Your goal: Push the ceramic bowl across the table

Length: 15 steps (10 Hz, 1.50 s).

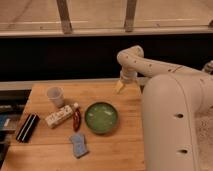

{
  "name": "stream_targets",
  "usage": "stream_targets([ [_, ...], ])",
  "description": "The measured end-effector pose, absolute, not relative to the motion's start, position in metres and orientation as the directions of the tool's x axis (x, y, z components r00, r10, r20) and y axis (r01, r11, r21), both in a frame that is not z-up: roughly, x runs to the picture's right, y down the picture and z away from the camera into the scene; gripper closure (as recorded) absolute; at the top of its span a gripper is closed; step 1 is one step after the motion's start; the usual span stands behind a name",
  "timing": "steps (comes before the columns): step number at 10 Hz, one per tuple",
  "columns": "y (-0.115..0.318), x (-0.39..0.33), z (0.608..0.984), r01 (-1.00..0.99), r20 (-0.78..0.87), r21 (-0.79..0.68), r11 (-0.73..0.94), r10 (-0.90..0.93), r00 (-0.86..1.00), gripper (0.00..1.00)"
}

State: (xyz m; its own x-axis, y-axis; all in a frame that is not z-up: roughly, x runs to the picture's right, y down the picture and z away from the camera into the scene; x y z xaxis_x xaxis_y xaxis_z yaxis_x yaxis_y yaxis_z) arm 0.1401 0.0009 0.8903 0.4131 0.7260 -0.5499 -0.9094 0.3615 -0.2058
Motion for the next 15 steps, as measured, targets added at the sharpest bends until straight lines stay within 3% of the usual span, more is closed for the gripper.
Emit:
stream_targets([
  [13, 0.0008, 0.1400, 0.8903, -0.909, -0.550, -0.206, 0.361, 0.726, 0.413, 0.20],
  [15, 0.0009, 0.1401, 0.8903, -0.909, -0.550, -0.206, 0.361, 0.726, 0.413, 0.27],
])
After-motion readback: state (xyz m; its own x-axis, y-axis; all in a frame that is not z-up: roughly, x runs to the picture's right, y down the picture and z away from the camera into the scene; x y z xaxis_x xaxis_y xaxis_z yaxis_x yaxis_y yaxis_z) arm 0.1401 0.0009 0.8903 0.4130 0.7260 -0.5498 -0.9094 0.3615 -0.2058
